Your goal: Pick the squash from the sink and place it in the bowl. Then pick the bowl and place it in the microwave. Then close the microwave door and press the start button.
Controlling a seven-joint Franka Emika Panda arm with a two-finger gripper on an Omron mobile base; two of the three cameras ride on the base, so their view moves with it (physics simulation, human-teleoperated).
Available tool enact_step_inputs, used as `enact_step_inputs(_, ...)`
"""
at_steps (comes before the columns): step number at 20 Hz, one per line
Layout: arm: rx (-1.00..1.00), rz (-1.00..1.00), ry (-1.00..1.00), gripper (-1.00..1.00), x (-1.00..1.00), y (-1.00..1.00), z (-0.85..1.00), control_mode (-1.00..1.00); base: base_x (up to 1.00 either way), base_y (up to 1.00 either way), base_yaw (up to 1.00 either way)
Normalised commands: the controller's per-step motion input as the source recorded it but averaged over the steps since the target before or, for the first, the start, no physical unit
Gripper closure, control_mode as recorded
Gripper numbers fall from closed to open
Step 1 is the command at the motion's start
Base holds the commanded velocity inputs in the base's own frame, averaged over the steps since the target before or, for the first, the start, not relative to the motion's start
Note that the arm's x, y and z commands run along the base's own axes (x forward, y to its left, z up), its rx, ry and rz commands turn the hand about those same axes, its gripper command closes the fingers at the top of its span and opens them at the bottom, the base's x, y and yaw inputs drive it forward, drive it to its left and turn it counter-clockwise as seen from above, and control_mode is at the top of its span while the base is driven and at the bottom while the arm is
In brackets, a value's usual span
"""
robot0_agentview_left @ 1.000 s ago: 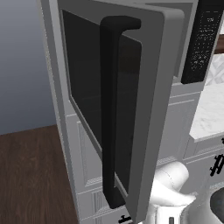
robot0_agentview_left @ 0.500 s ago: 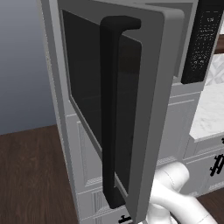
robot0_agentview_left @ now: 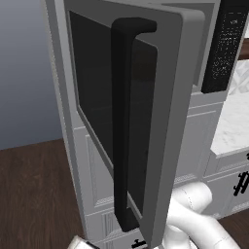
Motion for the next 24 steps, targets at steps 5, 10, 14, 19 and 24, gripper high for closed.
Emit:
enact_step_inputs(5, 0.04, -0.31, -0.34, -1.00, 0.49, 0.34, 0.56, -1.00, 0.00, 0.00, 0.00)
enact_step_inputs(10, 0.03, -0.26, -0.40, -1.00, 0.25, -0.14, 0.43, -1.00, 0.00, 0.00, 0.00)
enact_step_inputs(14, 0.02, -0.10, -0.33, -1.00, 0.16, -0.72, 0.27, -1.00, 0.00, 0.00, 0.00)
enact_step_inputs(19, 0.00, -0.04, -0.27, -1.00, 0.42, -0.78, 0.19, -1.00, 0.00, 0.00, 0.00)
enact_step_inputs(24, 0.01, -0.01, -0.22, -1.00, 0.53, -0.92, 0.37, -1.00, 0.00, 0.00, 0.00)
